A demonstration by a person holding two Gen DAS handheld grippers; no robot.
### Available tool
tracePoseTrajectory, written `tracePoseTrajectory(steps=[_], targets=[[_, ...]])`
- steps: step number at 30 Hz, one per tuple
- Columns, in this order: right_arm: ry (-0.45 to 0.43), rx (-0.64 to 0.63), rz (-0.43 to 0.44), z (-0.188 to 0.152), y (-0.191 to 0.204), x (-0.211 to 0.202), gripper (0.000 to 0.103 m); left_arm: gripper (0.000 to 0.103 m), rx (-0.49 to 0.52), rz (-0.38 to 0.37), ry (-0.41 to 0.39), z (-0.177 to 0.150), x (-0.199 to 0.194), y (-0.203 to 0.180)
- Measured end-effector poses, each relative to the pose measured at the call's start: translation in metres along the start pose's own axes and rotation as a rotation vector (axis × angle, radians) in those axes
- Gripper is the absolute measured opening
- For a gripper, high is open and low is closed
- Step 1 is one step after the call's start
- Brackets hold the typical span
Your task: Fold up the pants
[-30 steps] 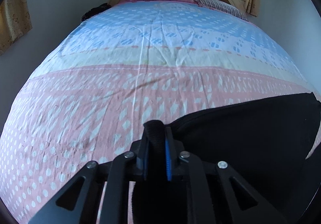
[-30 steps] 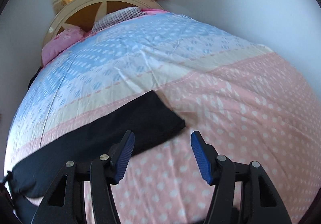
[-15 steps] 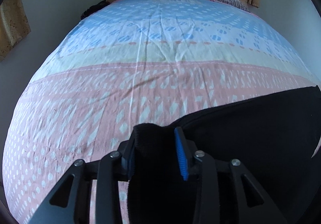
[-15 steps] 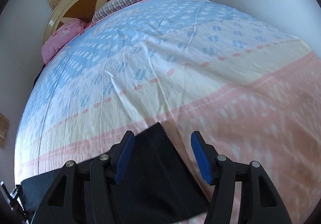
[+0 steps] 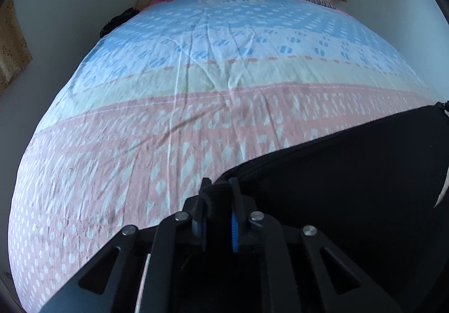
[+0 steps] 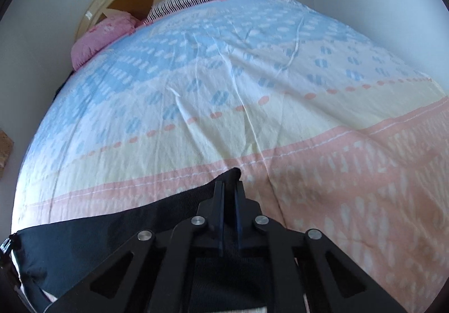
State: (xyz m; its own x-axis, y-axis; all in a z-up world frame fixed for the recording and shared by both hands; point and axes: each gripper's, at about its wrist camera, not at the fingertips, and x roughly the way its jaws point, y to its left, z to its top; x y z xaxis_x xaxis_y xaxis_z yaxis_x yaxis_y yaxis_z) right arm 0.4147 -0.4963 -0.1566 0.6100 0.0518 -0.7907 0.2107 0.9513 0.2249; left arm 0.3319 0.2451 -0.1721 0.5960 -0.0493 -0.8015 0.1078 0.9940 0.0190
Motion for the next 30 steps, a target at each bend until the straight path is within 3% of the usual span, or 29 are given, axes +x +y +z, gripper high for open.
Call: tracePoseTrajectory(steps=[11,17,23,30], targets=[[-0.173,-0.033,0.029,-0.036,-0.005,-0.093,0.006,0.012,-0.073,-0.083,-0.183,-0.004,-0.064,0.006],[-0.206,-0.008,0.034,-0.066,-0.023,-0.125,0.006,0.012,-0.079,-0.142,-0.3,-0.019,-0.101,0.004],[-0.217,0.034,0.032,-0.104,-0.05,-0.153,0.004,0.012,-0.106,-0.189,-0.348,-0.049,-0.124,0.013],[-0.188,0.079,-0.017,-0.151,-0.081,-0.17,0.0,0.012,-0.091,-0.218,-0.348,-0.09,-0.133,0.014]])
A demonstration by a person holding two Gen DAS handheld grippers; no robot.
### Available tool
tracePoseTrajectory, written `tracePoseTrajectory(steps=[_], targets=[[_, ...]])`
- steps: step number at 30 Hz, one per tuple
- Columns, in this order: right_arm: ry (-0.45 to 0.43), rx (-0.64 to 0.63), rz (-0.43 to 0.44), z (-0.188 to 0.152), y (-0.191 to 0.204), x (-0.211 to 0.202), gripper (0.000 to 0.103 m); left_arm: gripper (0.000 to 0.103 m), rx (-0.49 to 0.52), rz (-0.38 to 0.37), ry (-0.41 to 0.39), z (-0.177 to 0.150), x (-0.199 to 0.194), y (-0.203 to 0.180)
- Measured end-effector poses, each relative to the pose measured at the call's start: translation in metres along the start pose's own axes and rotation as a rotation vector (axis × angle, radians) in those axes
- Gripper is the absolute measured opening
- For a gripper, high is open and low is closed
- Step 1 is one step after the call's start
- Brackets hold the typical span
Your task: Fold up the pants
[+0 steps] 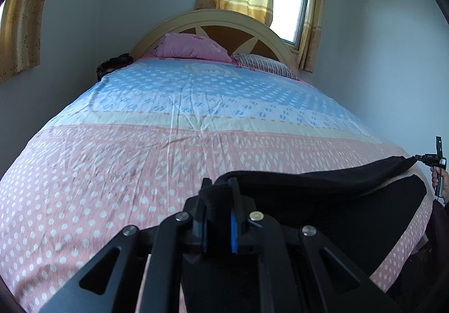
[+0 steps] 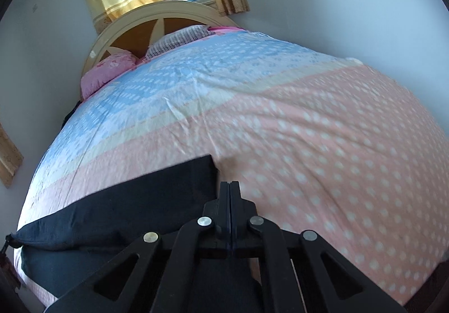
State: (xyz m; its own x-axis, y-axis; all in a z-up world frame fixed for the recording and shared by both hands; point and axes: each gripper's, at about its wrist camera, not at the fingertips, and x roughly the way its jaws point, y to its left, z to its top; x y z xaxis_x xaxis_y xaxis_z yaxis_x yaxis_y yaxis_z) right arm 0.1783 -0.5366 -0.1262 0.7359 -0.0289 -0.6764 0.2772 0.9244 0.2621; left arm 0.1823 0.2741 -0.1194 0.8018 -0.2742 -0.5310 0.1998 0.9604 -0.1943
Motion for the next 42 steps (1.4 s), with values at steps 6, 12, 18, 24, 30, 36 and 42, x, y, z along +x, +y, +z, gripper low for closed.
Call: tracePoseTrajectory(steps=[6,12,18,24,30,36,42], targets=[[0.014,-0.015,-0.007,-0.026,-0.006,-0.02,0.001,0.012,0.04,0.013,0.05,-0.032,0.0,-0.006],[0.011,-0.204,0.045,-0.028,0.066,-0.036,0.068,0.013,0.077,0.036,0.062,-0.043,0.001,-0.011],[0.063,0.021,0.049,-0.007,0.042,-0.014,0.068,0.013,0.076,0.036,0.054,-0.041,0.001,-0.009],[0.19,0.131,0.071,-0.001,0.026,0.033,0.014,0.013,0.087,0.029,0.062,-0.043,0.003,-0.008],[0.108,0.027,0.041,0.02,0.05,0.019,0.007,0.013,0.09,0.051,0.07,-0.034,0.014,-0.008],[-0.104,-0.018,0.149,0.039,0.063,-0.058,0.007,0.013,0.05,0.055,0.015,-0.006,0.009,-0.003],[-0.1,-0.027,0.178,-0.013,0.034,-0.079,0.007,0.013,0.04,-0.009,-0.061,-0.002,-0.019,-0.009]])
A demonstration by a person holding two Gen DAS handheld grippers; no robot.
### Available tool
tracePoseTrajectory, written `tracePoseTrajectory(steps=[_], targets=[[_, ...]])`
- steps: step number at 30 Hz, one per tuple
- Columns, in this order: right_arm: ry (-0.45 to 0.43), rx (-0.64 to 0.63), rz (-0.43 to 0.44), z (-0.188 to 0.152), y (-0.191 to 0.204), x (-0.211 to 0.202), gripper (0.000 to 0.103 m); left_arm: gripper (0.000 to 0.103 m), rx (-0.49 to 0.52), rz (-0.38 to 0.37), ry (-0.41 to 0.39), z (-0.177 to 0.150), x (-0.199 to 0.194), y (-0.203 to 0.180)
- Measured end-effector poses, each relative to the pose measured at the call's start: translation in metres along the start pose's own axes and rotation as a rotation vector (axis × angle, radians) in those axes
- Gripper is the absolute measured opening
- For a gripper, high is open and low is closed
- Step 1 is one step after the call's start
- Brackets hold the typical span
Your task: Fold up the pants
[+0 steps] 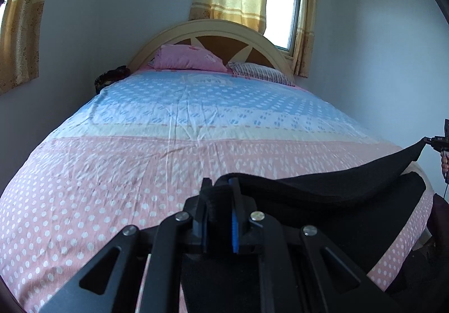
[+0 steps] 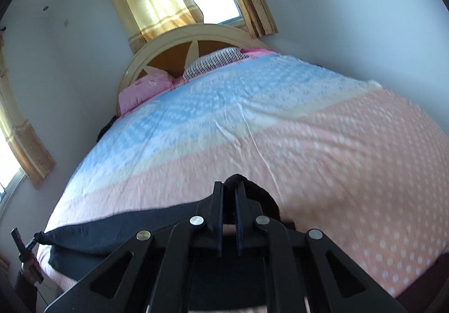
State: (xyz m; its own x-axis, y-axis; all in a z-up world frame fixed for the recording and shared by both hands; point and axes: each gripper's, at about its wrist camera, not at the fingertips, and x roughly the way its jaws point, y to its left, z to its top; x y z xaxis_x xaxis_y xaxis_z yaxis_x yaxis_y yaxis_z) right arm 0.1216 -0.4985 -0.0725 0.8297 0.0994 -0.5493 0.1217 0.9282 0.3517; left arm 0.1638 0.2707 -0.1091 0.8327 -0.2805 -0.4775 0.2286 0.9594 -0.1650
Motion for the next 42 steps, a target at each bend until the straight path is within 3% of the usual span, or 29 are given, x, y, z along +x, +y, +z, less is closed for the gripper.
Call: tracePoseTrajectory(steps=[5,8,10,12,14,16,18,20,22,25,28,30,33,36,38,42], targets=[[0.113,0.07,-0.075,-0.059,-0.049,0.011,0.007,0.013,-0.015,-0.017,0.093,-0.048,0.0,0.007],[0.141,0.068,-0.089,-0.069,-0.053,0.012,0.008,0.013,-0.039,-0.025,0.135,-0.071,0.007,0.011],[0.126,0.046,-0.124,-0.066,-0.045,0.007,0.02,0.014,-0.041,-0.022,0.115,-0.073,0.005,0.01],[0.099,0.01,-0.181,-0.06,-0.036,-0.001,0.046,0.018,-0.038,-0.01,0.111,-0.07,0.006,0.009],[0.061,-0.027,-0.182,-0.052,-0.023,-0.013,0.05,0.025,0.025,0.044,0.107,-0.067,0.005,0.002],[0.041,-0.089,-0.177,-0.047,-0.002,-0.022,0.05,0.046,0.133,0.133,0.102,-0.065,0.004,-0.008],[0.039,-0.169,-0.162,-0.045,0.027,-0.025,0.05,0.057,0.23,0.201,0.089,-0.065,-0.001,-0.014],[0.055,-0.264,-0.14,-0.05,0.059,-0.021,0.05,0.061,0.294,0.211,0.099,-0.065,-0.008,-0.012],[0.08,-0.374,-0.109,-0.061,0.097,-0.014,0.05,0.071,0.344,0.229,0.108,-0.067,-0.018,-0.007],[0.137,-0.518,-0.026,-0.084,0.15,0.003,0.05,0.073,0.385,0.247,0.141,-0.075,-0.034,0.007],[0.203,-0.669,0.052,-0.119,0.207,0.025,0.05,0.073,0.336,0.26,0.168,-0.081,-0.05,0.029],[0.237,-0.762,0.104,-0.143,0.242,0.038,0.05,0.071,0.236,0.219,0.175,-0.082,-0.058,0.044],[0.276,-0.894,0.167,-0.18,0.295,0.063,0.05,0.07,0.05,0.137,0.126,-0.077,-0.069,0.057],[0.291,-0.978,0.207,-0.204,0.329,0.079,0.05,0.065,-0.05,0.059,0.104,-0.072,-0.067,0.054],[0.291,-1.036,0.215,-0.22,0.349,0.084,0.05,0.065,-0.032,0.044,0.094,-0.069,-0.061,0.039],[0.284,-1.117,0.196,-0.232,0.373,0.099,0.05,0.067,0.152,0.039,0.073,-0.07,-0.061,-0.004]])
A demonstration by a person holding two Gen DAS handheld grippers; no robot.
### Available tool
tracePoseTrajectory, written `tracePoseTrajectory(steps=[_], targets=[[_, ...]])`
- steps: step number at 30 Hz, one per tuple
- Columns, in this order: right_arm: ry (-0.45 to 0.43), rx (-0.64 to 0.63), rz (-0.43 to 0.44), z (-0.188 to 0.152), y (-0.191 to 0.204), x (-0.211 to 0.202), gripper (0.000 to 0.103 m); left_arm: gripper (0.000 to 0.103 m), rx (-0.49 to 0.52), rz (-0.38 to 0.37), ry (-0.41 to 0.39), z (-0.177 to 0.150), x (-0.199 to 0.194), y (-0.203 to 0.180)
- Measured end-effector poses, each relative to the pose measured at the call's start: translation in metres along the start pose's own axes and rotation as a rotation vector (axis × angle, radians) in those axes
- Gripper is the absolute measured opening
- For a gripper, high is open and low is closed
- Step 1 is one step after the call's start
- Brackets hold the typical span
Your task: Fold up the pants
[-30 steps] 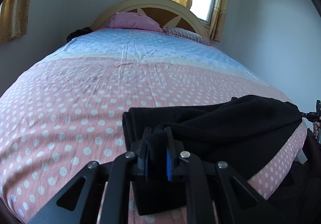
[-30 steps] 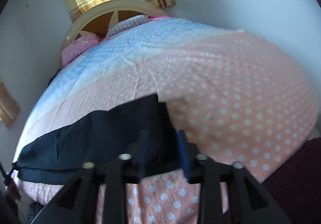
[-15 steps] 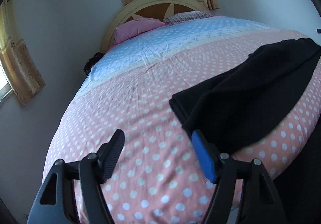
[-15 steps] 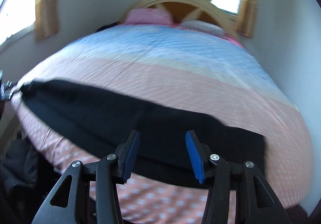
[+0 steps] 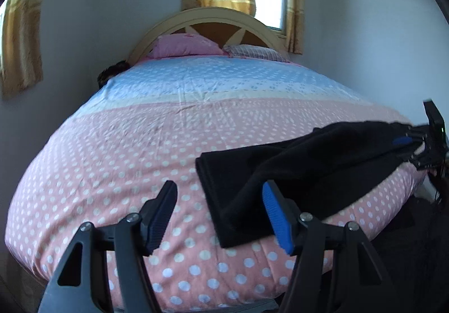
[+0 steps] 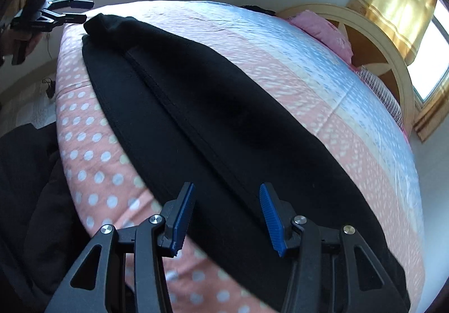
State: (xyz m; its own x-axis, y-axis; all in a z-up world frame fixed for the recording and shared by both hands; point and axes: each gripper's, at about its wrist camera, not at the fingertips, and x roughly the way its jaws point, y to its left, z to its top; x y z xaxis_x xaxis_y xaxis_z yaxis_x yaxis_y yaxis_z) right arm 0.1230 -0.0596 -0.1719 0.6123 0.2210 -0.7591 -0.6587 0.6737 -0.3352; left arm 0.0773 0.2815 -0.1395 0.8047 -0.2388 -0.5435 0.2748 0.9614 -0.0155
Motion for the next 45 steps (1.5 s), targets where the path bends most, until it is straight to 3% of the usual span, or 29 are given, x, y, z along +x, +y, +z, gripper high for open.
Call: tracePoseTrajectory(steps=[4,6,8,10,13,16,19,26,28,29,31,33,35,36,40,45], targets=[[0.03,0.027,0.01,0.019,-0.002,0.023,0.045,0.067,0.226,0.075,0.033,-0.003,0.008,-0.033],[0.034,0.047,0.024,0.024,-0.007,0.025,0.011,0.064,0.255,0.091,0.056,-0.003,0.019,-0.035],[0.026,0.051,0.037,0.028,-0.009,0.018,0.005,0.046,0.261,0.084,0.068,-0.002,0.027,-0.033],[0.008,0.047,0.04,0.03,-0.01,0.005,0.004,0.014,0.265,0.071,0.096,0.002,0.037,-0.032],[-0.013,0.059,0.059,0.022,-0.012,-0.017,0.003,0.011,0.304,0.075,0.08,0.006,0.038,-0.035],[-0.009,0.051,0.069,0.01,-0.002,-0.028,0.003,0.01,0.332,0.094,0.046,0.01,0.028,-0.035],[0.035,0.028,0.06,-0.005,0.01,-0.013,0.003,0.01,0.332,0.065,0.033,0.006,0.022,-0.031],[0.063,0.037,0.065,-0.012,0.015,0.003,0.004,0.01,0.4,0.074,0.096,-0.023,0.03,-0.038],[0.059,0.039,0.067,-0.014,0.015,0.002,0.006,0.017,0.395,0.084,0.1,-0.025,0.028,-0.037],[0.058,0.038,0.06,-0.015,0.016,0.0,0.009,0.021,0.397,0.102,0.098,-0.025,0.027,-0.036],[0.061,0.04,0.052,-0.016,0.013,-0.001,0.014,0.041,0.387,0.129,0.102,-0.025,0.024,-0.032],[0.058,0.057,0.058,-0.02,0.006,-0.007,0.033,0.043,0.38,0.144,0.11,-0.027,0.018,-0.025],[0.044,0.09,0.084,-0.025,0.0,-0.016,0.043,0.047,0.381,0.164,0.126,-0.029,0.013,-0.018],[0.037,0.103,0.093,-0.026,-0.002,-0.018,0.043,0.051,0.381,0.185,0.133,-0.031,0.01,-0.013],[0.001,0.164,0.121,-0.033,-0.012,-0.034,0.043,0.051,0.279,0.252,0.131,-0.027,-0.003,0.014],[-0.028,0.187,0.117,-0.035,-0.014,-0.041,0.043,0.053,0.139,0.204,0.016,0.002,-0.013,0.014]])
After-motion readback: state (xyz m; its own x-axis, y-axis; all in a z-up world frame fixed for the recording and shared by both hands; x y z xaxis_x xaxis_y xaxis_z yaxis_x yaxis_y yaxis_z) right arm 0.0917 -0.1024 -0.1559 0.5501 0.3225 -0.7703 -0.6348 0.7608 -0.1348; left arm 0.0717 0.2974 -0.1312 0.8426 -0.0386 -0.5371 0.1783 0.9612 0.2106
